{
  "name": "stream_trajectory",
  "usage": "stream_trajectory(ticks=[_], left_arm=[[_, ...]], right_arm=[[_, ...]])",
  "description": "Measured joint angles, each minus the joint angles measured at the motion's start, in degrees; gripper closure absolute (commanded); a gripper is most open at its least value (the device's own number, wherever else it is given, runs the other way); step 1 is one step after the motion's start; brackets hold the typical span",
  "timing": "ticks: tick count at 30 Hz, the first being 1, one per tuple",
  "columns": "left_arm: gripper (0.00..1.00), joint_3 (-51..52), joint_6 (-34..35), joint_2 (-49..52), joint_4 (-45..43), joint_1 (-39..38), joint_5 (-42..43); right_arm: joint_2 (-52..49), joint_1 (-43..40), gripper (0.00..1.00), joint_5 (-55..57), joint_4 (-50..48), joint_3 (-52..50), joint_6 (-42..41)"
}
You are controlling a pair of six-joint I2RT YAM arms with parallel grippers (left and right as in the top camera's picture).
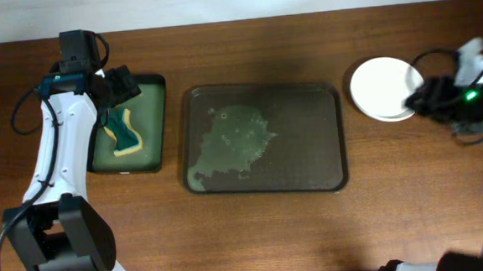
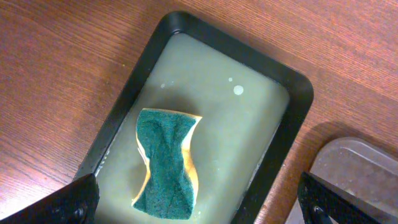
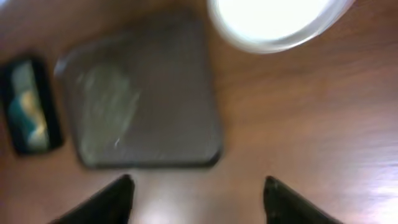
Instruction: Clean dirty plates on tray and stack at the side
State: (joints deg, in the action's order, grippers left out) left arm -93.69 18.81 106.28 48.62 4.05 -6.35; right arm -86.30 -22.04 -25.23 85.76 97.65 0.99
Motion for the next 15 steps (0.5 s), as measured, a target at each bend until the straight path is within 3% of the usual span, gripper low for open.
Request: stream_trajectory(ticks=[5,10,15], left_arm=[[0.01,0.0,0.0,0.0,0.0,0.0,0.0],[0.01,0.0,0.0,0.0,0.0,0.0,0.0],[0.01,0.0,0.0,0.0,0.0,0.0,0.0]], right_arm=[[7.9,11.2,0.02,-0.9,11.1,-2.7,1.1],[8.1,17.0,0.02,-0.9,11.2,-3.0,1.2],[7.5,17.3,0.02,-0.8,11.2,-3.1,1.2]])
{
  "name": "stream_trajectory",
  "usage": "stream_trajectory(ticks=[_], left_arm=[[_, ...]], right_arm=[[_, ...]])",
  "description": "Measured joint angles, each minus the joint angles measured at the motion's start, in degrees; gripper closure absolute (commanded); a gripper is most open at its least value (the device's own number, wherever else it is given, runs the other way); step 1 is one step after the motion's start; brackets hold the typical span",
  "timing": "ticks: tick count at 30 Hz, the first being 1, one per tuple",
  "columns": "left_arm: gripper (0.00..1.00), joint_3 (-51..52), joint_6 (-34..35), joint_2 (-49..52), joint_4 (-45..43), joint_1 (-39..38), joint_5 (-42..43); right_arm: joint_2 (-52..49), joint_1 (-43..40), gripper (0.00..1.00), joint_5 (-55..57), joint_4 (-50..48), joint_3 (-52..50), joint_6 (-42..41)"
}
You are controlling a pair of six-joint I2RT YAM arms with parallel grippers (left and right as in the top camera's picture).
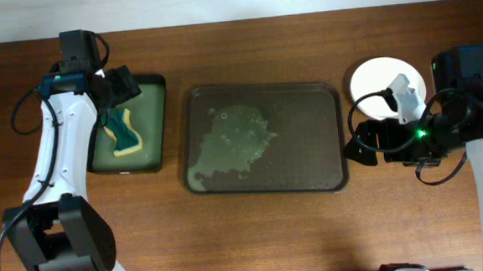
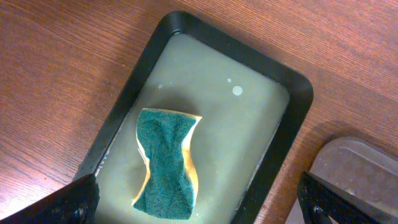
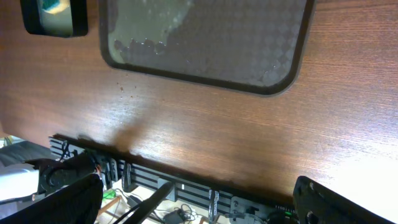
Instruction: Clean dirty plates on tray and stack at the side
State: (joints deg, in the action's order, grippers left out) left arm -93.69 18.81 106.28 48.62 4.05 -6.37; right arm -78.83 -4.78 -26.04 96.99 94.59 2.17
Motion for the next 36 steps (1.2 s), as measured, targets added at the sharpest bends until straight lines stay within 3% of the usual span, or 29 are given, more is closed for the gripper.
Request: stream_trajectory(ticks=[7,14,19,26,36], left_arm=[[0.01,0.0,0.0,0.0,0.0,0.0,0.0],[0.01,0.0,0.0,0.0,0.0,0.0,0.0],[0.01,0.0,0.0,0.0,0.0,0.0,0.0],[0.01,0.0,0.0,0.0,0.0,0.0,0.0],[0.01,0.0,0.0,0.0,0.0,0.0,0.0]], right_arm=[[0.0,0.0,0.02,0.0,-0.8,-0.2,0.0],[0.0,0.0,0.02,1.9,-4.4,-6.8,0.0],[2.8,0.8,0.02,3.0,-16.9,-16.2,0.0],[28.6,8.2,0.02,3.7,-44.7,-35.4,0.3],[60.0,8.9,0.02,7.3,-63.0,-60.8,0.9]])
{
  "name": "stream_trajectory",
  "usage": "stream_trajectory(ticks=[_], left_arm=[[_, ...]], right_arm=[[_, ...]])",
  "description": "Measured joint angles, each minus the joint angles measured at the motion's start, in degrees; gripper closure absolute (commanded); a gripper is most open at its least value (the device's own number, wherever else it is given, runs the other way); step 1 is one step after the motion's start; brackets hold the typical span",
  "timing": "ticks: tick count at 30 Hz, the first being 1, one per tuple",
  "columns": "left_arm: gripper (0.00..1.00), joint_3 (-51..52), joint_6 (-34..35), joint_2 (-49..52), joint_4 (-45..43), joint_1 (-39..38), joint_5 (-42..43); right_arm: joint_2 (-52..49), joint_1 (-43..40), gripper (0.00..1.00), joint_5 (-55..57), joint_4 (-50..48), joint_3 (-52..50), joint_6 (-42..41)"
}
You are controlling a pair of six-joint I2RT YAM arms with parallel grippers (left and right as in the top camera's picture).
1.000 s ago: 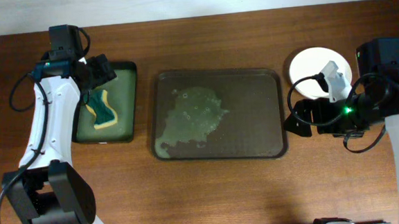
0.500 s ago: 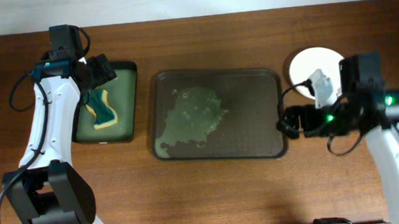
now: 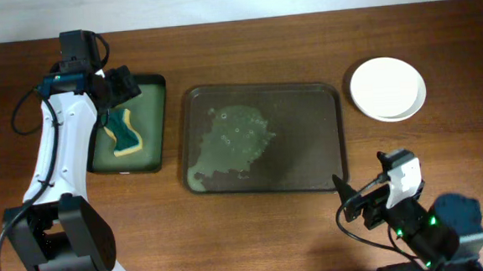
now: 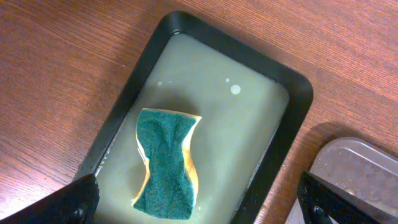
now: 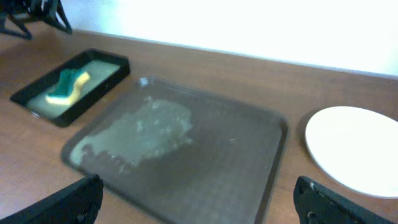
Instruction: Clean dirty plates on tray and stack at the side
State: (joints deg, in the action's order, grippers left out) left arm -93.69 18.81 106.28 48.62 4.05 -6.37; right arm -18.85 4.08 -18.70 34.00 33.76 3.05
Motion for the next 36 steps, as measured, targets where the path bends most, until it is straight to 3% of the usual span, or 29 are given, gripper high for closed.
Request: stream_trajectory(ticks=[8,15,36], left_arm=[[0.01,0.0,0.0,0.0,0.0,0.0,0.0],[0.01,0.0,0.0,0.0,0.0,0.0,0.0],[0.01,0.0,0.0,0.0,0.0,0.0,0.0]], right_arm=[[10.9,0.0,0.02,0.9,-24.3,-20.7,0.2],[16.4,-1.0,0.02,0.9,-36.6,-31.7,0.2],[18.1,-2.2,0.02,18.0,-29.6,-33.0,0.2]])
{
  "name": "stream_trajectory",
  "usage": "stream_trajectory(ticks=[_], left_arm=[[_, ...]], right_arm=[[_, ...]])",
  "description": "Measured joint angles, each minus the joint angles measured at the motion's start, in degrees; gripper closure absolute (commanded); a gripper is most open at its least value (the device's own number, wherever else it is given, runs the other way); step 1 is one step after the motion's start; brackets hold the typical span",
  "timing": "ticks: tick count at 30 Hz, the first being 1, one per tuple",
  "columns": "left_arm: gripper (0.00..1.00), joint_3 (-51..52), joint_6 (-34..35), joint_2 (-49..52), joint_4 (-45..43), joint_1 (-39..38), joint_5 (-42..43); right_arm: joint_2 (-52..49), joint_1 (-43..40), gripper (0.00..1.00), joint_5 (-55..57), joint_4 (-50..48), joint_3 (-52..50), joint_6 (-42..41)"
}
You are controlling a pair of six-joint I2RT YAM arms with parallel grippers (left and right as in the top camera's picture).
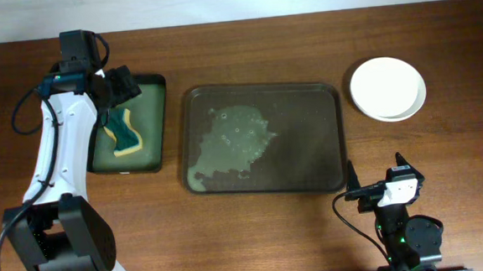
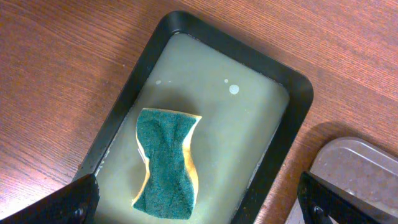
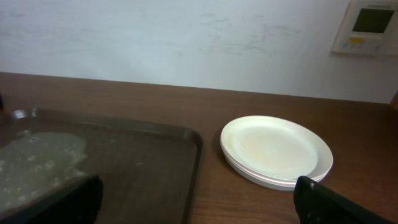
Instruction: Clean dirty plates on tray and stack at the side
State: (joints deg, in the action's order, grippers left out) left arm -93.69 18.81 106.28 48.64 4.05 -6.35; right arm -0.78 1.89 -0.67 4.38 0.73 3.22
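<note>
The dark tray (image 1: 309,140) lies mid-table with a soapy puddle (image 1: 233,140) on its left half and no plate on it. A stack of white plates (image 1: 387,88) sits on the table to the tray's right, also shown as plates (image 3: 277,151). A green-and-yellow sponge (image 2: 168,163) rests in a black basin (image 2: 292,124) of cloudy water. My left gripper (image 2: 199,208) hangs open above that basin, holding nothing. My right gripper (image 3: 196,211) is open and empty, low at the table's front right (image 1: 379,186), facing the tray and plates.
The basin (image 1: 161,115) stands left of the tray with a narrow strip of wood between them. A white wall with a thermostat (image 3: 371,25) rises behind the table's far edge. Bare brown tabletop surrounds the plates.
My right arm has drawn further back to the front edge and its wrist now looks level across the table at the plates. The left arm, sponge, tray and plates are unchanged.
My right gripper was open beside the plate stack at the right. Then it stood nearer the front, off the tray's right edge, then lower toward the front edge, and now sits folded there. My left gripper stayed open over the sponge basin throughout.
</note>
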Motion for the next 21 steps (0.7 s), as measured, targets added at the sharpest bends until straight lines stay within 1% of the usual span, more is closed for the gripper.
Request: stream_trajectory(ticks=[4,21], left_arm=[[0.01,0.0,0.0,0.0,0.0,0.0,0.0],[0.01,0.0,0.0,0.0,0.0,0.0,0.0]], right_arm=[[0.0,1.2,0.02,0.3,0.0,0.0,0.0],[0.0,1.2,0.02,0.5,0.0,0.0,0.0]])
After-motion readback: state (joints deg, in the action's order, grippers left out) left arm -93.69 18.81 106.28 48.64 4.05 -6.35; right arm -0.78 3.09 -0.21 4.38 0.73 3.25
